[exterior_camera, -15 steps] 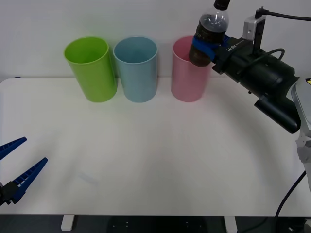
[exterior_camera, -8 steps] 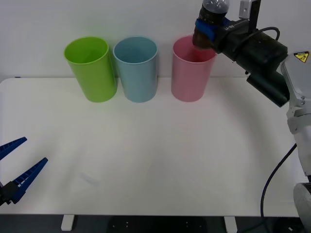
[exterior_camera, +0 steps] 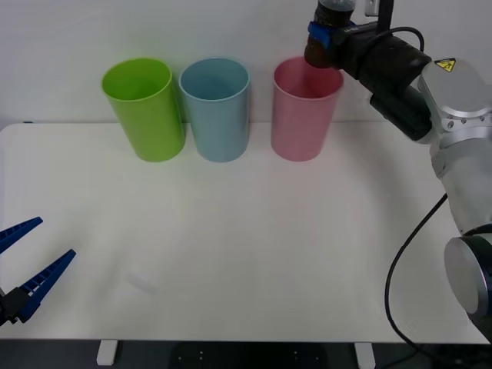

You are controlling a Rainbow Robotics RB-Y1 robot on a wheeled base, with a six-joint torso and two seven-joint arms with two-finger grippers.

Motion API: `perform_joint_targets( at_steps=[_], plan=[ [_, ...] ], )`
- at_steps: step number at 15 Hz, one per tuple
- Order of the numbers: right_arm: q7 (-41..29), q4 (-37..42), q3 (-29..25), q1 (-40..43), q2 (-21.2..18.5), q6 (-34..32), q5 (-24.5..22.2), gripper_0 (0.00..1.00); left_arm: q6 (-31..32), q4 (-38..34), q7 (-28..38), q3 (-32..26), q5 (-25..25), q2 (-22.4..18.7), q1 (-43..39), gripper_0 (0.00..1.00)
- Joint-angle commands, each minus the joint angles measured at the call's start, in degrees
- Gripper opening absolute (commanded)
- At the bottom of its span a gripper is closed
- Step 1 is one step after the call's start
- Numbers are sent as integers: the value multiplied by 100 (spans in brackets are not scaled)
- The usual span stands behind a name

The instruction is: Grasp the object on the table and drop it into the matching bin: aluminum can to the light blue bin, PET bottle to the pink bin.

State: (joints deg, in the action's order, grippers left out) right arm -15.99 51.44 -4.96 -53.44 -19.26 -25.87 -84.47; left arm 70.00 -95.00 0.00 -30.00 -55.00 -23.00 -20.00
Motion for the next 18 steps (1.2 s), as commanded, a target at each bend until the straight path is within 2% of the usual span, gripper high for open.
perform_joint_targets(
  at_steps=[1,7,8,9,10,11,12,18],
  plan=[
    [96,-371,-4,-228,89,152,1,0,0,0,0,0,0,0,0,100],
    [140,-371,4,-228,133,170,1,0,0,0,0,0,0,0,0,100],
    [148,-371,4,-228,133,170,-8,4,0,0,0,0,0,0,0,100],
    [166,-371,4,-228,133,170,1,14,0,0,0,0,0,0,0,100],
    [219,-371,4,-228,133,152,1,43,0,0,0,0,0,0,0,100],
    [280,-371,4,-237,133,108,1,89,0,0,0,0,0,0,0,100],
    [315,-363,4,-237,133,73,1,100,0,0,0,0,0,0,0,100],
    [482,-363,-22,-237,125,-68,19,100,0,0,0,0,0,0,0,100]
  ],
)
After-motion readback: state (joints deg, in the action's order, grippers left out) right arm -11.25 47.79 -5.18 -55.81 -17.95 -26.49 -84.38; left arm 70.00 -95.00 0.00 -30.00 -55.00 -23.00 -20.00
